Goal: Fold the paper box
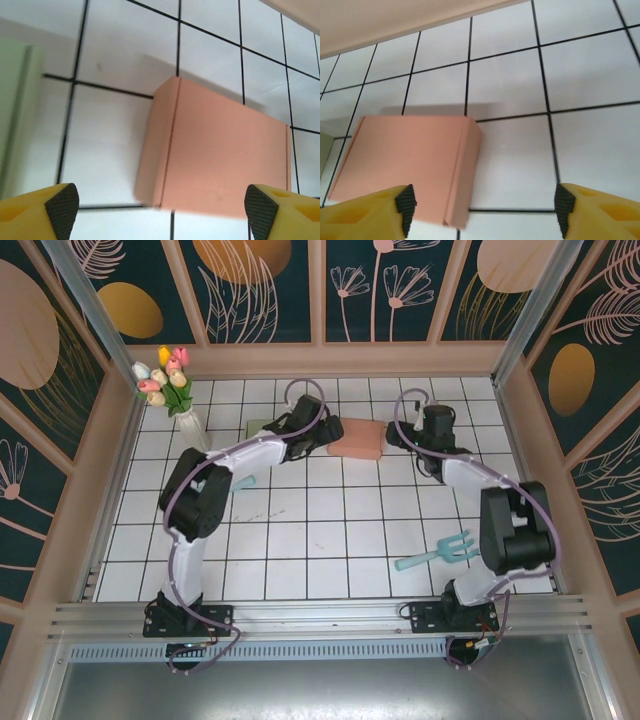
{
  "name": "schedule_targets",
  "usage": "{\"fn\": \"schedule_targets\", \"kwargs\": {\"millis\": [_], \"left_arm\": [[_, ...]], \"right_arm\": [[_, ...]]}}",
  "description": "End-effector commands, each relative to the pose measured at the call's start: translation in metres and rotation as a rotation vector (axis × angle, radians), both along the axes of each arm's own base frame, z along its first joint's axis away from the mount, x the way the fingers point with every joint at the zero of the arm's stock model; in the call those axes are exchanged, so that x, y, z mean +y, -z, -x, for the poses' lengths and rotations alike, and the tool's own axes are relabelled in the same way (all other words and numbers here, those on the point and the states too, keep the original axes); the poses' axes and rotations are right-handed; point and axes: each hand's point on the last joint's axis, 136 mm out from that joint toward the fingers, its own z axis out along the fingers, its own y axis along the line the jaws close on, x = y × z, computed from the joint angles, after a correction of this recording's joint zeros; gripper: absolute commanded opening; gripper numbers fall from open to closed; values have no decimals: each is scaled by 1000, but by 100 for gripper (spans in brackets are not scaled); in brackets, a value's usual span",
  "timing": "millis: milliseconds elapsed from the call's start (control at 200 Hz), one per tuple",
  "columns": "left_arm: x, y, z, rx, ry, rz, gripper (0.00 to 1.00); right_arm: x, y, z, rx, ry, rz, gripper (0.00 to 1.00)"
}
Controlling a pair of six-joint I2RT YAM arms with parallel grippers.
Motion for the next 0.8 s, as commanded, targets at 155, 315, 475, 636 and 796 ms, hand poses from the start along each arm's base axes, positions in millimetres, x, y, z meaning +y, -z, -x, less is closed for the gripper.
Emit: {"fn": "schedule_targets", "kwargs": {"millis": [155,315,475,636,796], "left_arm": [[74,-80,37,-306,-76,-147,99],[132,-108,72,-512,-137,-309,99],[193,-127,103,-727,-262,-471,98],[241,-116,115,-756,-335,-469,98],[283,-104,124,-763,-456,-439,98]], "right_arm": [[-42,-22,39,-245,144,100,99],[-67,-27,46,-334,239,210,99],[-82,-10,51,-397,264,336,99],[-83,-1,59,-452,181,268,99],[-79,-2,79,-563,48,145,99]]}}
